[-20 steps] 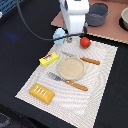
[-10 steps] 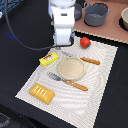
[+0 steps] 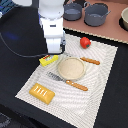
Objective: Interact with the objects in diverse but meaningful ways.
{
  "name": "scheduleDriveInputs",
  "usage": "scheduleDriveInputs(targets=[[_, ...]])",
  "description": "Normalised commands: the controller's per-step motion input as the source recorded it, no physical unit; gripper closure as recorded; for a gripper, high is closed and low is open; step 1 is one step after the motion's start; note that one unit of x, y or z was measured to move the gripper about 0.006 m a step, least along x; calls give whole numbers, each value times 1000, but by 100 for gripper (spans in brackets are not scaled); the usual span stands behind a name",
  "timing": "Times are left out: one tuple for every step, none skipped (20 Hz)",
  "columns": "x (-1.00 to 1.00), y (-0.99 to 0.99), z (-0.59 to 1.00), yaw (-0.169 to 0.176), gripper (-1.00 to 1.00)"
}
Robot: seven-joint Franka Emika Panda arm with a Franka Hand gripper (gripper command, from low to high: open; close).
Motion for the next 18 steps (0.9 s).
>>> scheduleDriveInputs(targets=[[37, -197, 0, 142, -100], [9, -200, 0, 110, -100], [0, -223, -51, 95, -100], [0, -269, -131, 80, -100], [-69, -280, -226, 69, -100], [-120, -311, -300, 59, -100], [-180, -346, -351, 44, -100], [-203, -386, -360, 35, -100], [-223, -414, -383, 28, -100], [-211, -423, -394, 27, -100], [-197, -446, -389, 23, -100], [-189, -446, -406, 11, -100], [-166, -460, -380, 2, -100], [-143, -443, -391, 0, -100], [-117, -420, -391, 0, -100], [-103, -363, -394, 0, -100], [-69, -314, -406, 0, -100], [-54, -266, -411, 0, -100]])
